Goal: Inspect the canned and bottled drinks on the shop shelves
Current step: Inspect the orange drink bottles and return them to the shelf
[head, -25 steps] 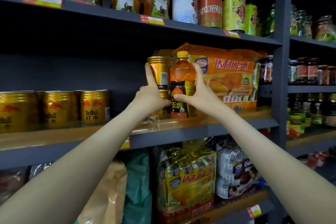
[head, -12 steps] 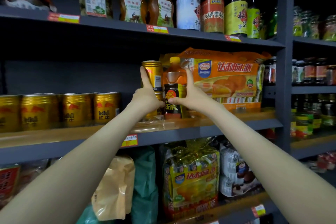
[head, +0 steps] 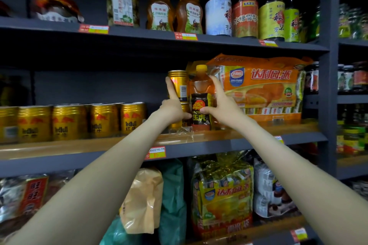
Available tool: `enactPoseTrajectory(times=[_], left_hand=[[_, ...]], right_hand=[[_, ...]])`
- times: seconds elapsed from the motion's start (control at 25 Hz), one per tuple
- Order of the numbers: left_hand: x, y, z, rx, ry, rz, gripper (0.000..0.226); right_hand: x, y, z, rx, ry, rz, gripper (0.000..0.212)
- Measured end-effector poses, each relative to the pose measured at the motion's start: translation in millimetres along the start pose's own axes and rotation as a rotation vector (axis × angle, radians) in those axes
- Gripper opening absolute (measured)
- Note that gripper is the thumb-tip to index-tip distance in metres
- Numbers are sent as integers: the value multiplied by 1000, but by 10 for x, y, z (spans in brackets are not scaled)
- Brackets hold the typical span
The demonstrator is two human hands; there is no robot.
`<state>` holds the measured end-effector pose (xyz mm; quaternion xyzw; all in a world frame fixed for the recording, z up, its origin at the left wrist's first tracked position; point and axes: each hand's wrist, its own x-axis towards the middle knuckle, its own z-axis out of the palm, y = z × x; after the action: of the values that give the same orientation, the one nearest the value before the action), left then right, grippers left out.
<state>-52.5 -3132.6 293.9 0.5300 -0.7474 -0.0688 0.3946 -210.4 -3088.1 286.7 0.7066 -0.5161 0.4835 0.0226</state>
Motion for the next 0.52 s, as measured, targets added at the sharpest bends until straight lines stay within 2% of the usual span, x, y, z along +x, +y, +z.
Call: enactPoseTrajectory(times=[0.24, 0.4, 0.52], left_hand=[[-128, -4, -59, 35, -28, 7, 123], [-481, -54, -246, 103, 149, 190, 98], [-809, -291, -591, 127, 331, 338, 83]], right_hand=[[-69, -89, 36, -154, 40, 41, 103], [-258, -375, 215, -264, 199, -68, 92], [-450, -815, 469, -211, 307, -210, 85]])
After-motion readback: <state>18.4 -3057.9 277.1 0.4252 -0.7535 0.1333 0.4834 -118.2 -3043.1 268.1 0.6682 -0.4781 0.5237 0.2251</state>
